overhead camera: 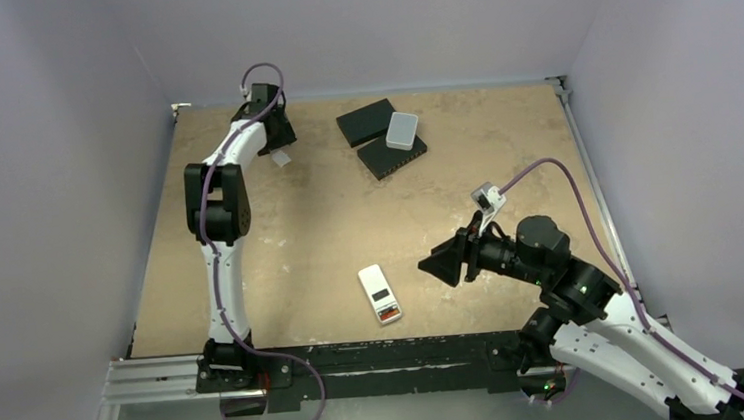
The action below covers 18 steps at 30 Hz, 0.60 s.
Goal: Load the batteries into the remote control
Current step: Move the battery cover to the center of the board.
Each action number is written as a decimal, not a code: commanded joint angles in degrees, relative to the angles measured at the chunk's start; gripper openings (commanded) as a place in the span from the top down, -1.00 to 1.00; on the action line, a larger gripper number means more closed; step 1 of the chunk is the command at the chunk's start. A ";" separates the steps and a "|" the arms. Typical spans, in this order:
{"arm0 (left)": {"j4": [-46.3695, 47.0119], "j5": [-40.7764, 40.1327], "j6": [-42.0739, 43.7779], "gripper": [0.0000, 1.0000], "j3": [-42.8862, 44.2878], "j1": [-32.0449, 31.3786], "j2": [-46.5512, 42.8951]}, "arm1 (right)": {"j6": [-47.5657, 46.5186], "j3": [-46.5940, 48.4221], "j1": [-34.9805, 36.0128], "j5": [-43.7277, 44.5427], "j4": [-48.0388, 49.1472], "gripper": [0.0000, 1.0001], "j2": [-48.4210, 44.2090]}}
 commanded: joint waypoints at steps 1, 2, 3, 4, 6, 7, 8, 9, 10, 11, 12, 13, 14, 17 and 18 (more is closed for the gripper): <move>1.55 -0.78 0.24 -0.15 -1.48 0.27 0.35 | 0.90 -0.33 -0.07 -0.93 1.82 -0.23 -0.97; 1.56 -0.88 0.46 -0.14 -1.59 0.29 0.35 | 0.98 -0.23 -0.05 -0.98 1.78 -0.23 -0.97; 1.50 -0.97 0.66 -0.14 -1.78 0.34 0.36 | 0.99 -0.20 -0.09 -1.05 1.67 -0.24 -0.89; 1.48 -1.07 0.82 -0.13 -1.96 0.34 0.36 | 0.99 -0.10 -0.05 -1.14 1.63 -0.23 -0.88; 1.49 -1.22 1.21 -0.12 -2.40 0.35 0.23 | 1.14 0.00 -0.05 -1.32 1.51 -0.23 -0.95; 1.47 -1.25 1.43 -0.11 -2.49 0.28 0.19 | 1.24 -0.03 -0.05 -1.29 1.43 -0.23 -1.04; 1.42 -1.37 1.69 -0.10 -2.54 0.26 0.18 | 1.33 -0.05 -0.05 -1.29 1.36 -0.23 -1.13; 1.40 -1.50 2.02 -0.10 -2.45 0.28 0.18 | 1.46 -0.12 -0.09 -1.26 1.33 -0.23 -1.41; 1.32 -1.59 2.37 -0.10 -2.30 0.30 0.18 | 1.57 -0.25 -0.05 -1.19 1.43 -0.23 -1.55; 1.10 -1.84 2.65 -0.09 -2.07 0.32 0.17 | 1.71 -0.38 -0.06 -1.17 1.46 -0.23 -1.72; 0.95 -2.14 2.92 -0.09 -1.89 0.27 0.07 | 1.84 -0.55 -0.07 -1.16 1.51 -0.23 -1.88; 0.93 -2.40 3.14 -0.09 -1.82 0.33 -0.12 | 1.94 -0.67 -0.05 -1.21 1.49 -0.23 -1.93; 1.05 -2.60 3.37 -0.09 -1.80 0.35 -0.28 | 2.07 -0.84 -0.05 -1.25 1.48 -0.23 -2.05; 1.16 -3.20 4.13 -0.09 -1.18 0.34 -0.37 | 2.38 -1.26 -0.05 -1.42 1.69 -0.24 -2.15; 0.93 -3.42 4.29 -0.09 -0.63 0.34 -0.20 | 2.47 -1.31 -0.06 -1.49 1.73 -0.24 -2.23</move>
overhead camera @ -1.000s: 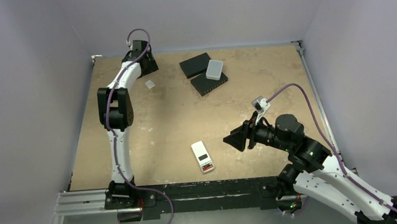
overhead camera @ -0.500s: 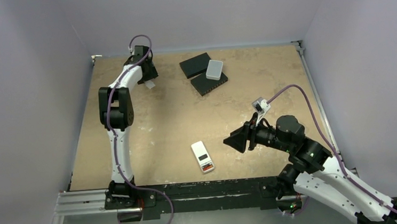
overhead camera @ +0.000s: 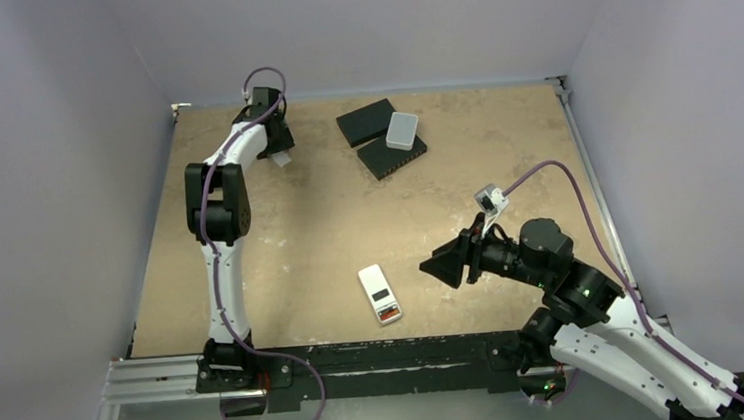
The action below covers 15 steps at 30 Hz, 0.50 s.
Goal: Load the batteries into the remote control
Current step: Move the battery cover to the center of the board.
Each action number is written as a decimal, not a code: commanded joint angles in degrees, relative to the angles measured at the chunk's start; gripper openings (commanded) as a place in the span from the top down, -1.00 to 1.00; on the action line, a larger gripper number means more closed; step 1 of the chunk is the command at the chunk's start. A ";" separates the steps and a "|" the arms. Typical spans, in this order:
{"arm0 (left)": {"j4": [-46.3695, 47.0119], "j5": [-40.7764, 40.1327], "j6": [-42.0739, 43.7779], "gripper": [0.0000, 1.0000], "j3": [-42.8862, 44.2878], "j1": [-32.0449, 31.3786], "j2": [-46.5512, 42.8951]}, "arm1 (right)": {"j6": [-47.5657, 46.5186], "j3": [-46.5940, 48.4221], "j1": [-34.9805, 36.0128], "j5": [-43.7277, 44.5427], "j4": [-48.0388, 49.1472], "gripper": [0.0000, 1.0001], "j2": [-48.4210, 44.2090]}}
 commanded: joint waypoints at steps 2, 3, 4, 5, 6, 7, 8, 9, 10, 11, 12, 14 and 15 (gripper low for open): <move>0.32 -1.86 2.29 -0.09 2.80 0.34 0.58 | 1.17 -0.87 -0.05 -1.28 1.73 -0.24 -0.48; 0.03 -1.74 2.39 -0.09 3.63 0.33 1.34 | 1.11 -0.81 -0.05 -1.28 1.75 -0.24 -0.47; -0.28 -1.51 2.44 -0.09 4.42 0.27 1.91 | 1.12 -0.84 -0.11 -1.40 1.76 -0.24 -0.41; -0.70 -1.25 2.48 -0.09 5.32 0.26 2.52 | 1.09 -0.80 -0.12 -1.44 1.84 -0.24 -0.32; -1.03 -1.03 2.58 -0.09 6.10 0.24 2.92 | 1.17 -0.82 -0.08 -1.52 1.92 -0.24 -0.22; -1.38 -0.88 2.67 -0.09 6.78 0.24 3.31 | 1.17 -0.75 -0.05 -1.60 1.93 -0.24 -0.09; -1.58 -0.82 2.81 -0.09 7.10 0.26 3.52 | 1.17 -0.71 -0.05 -1.62 2.05 -0.24 0.03; -1.59 -0.69 2.97 -0.08 7.26 0.26 3.66 | 1.17 -0.68 -0.05 -1.67 2.11 -0.24 0.13; -1.57 -0.31 3.15 -0.07 7.32 0.26 3.81 | 1.15 -0.69 -0.05 -1.67 2.25 -0.24 0.22; -1.53 0.10 3.39 -0.05 7.44 0.22 3.91 | 1.17 -0.73 -0.05 -1.63 2.39 -0.24 0.31; -1.69 0.52 3.52 -0.02 7.32 0.19 4.01 | 1.17 -0.73 -0.05 -1.66 2.52 -0.24 0.38; -1.74 0.64 3.83 0.02 6.46 0.17 3.68 | 1.32 -0.83 -0.05 -1.84 2.55 -0.24 0.49; -1.44 0.54 4.14 0.03 5.58 0.17 3.25 | 1.42 -0.80 -0.05 -1.93 2.55 -0.24 0.49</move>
